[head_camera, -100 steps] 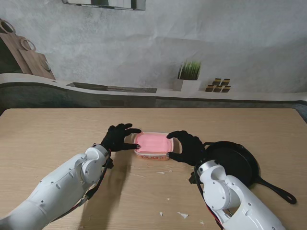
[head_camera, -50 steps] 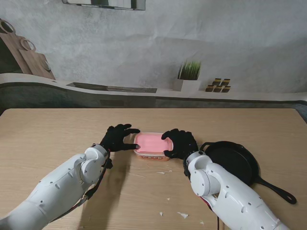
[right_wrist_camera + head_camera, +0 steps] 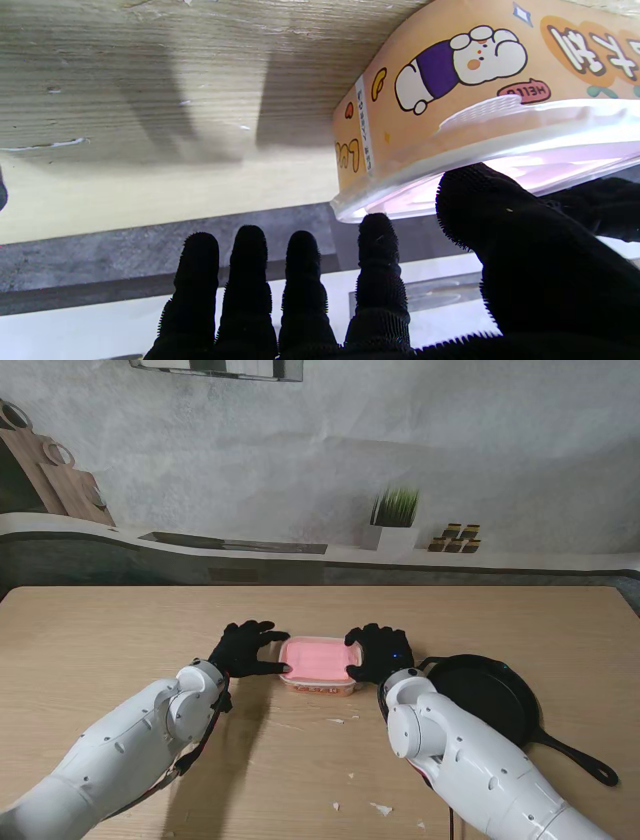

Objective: Load dumplings into a food container

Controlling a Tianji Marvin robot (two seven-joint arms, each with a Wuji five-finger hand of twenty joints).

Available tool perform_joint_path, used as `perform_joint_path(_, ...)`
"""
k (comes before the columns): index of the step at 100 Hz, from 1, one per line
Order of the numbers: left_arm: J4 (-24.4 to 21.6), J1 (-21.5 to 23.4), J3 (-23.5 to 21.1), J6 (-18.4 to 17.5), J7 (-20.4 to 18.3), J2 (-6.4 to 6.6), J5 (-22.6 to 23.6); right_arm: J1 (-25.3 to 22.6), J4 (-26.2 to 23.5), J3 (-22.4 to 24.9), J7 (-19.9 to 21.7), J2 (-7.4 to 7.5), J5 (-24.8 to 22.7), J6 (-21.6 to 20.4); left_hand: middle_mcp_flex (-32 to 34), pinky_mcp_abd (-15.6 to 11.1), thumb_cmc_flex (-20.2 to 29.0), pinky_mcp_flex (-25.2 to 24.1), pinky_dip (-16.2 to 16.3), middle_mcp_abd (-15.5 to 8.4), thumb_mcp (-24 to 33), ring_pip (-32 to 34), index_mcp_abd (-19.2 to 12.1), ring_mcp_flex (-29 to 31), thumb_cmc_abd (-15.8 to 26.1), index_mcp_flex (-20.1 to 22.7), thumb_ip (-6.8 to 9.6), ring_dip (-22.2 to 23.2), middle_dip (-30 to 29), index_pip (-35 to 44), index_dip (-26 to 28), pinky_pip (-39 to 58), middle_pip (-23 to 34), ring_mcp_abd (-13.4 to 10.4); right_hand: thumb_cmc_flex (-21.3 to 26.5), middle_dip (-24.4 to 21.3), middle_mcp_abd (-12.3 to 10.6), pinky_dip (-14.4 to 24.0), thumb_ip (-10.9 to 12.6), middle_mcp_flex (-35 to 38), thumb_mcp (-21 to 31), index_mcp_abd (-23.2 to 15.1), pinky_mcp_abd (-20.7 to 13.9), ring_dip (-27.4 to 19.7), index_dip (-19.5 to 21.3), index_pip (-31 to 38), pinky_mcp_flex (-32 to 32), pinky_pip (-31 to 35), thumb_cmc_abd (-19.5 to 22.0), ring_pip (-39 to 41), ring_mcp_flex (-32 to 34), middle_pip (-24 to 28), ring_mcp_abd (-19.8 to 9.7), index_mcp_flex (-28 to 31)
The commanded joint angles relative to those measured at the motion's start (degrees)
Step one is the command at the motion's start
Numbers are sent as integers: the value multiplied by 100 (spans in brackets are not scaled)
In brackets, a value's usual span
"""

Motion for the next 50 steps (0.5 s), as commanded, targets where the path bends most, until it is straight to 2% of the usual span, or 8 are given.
perform_joint_path(1, 175, 119, 97, 92, -267, 86, 106, -57, 124, -54, 164, -11, -24, 61, -91, -92, 574, -74, 9, -174, 467, 50, -111, -150, -476, 151, 103, 63, -59, 299, 112, -89, 34, -105, 288, 28, -106, 75, 73, -11, 241, 4, -132, -50, 79, 28, -132, 117, -144, -36, -198, -5, -173, 99)
perform_joint_path(10, 211, 107, 135, 95, -300, 113, 166, -32, 152, -92, 203, -2, -42, 90, -95, -95, 602, -72, 8, -174, 572, 57, -130, -154, -614, 113, 107, 55, -64, 290, 110, -91, 29, -124, 293, 27, -107, 64, 70, -11, 237, 9, -132, -50, 81, 8, -133, 123, -164, -34, -198, -4, -174, 91)
perform_joint_path(12, 217, 102, 145, 89, -303, 121, 186, -30, 152, -96, 213, -1, -43, 96, -92, -95, 474, -71, 5, -172, 854, 51, -129, -147, -703, 95, 92, 27, -72, 297, 113, -94, 20, -114, 293, 27, -107, 62, 69, -11, 237, 9, -133, -49, 81, 6, -133, 124, -165, -34, -198, -4, -175, 92)
perform_joint_path(15, 223, 97, 158, 75, -305, 134, 225, -27, 151, -105, 234, 3, -43, 109, -95, -94, 434, -69, 4, -171, 939, 54, -130, -150, -745, 65, 76, 22, -73, 288, 110, -94, 19, -121, 295, 27, -107, 60, 70, -11, 237, 9, -133, -49, 83, 5, -133, 124, -167, -33, -196, -4, -184, 95)
perform_joint_path(39, 121, 94, 146, -109, -441, 290, 584, 28, 168, -206, 403, 31, -65, 245, -193, -26, 285, -79, -22, -129, 917, 5, 53, -192, -1195, -370, -68, 5, -116, 78, 14, -119, -153, -92, 282, 27, -120, 32, 66, -7, 197, -9, -137, -50, 94, -17, -131, 124, -205, -37, -196, -2, -196, 85)
perform_joint_path(50, -109, 240, -109, -157, -528, 315, 575, 13, 144, -157, 431, 43, -52, 144, -234, -23, 105, -71, -59, -123, 798, -66, 210, -201, -972, -536, -135, -10, -65, -152, -120, -143, -290, -90, 227, 28, -136, 11, 56, -14, 150, -57, -141, -64, 79, -85, -147, 109, -175, -66, -200, -1, -213, -39)
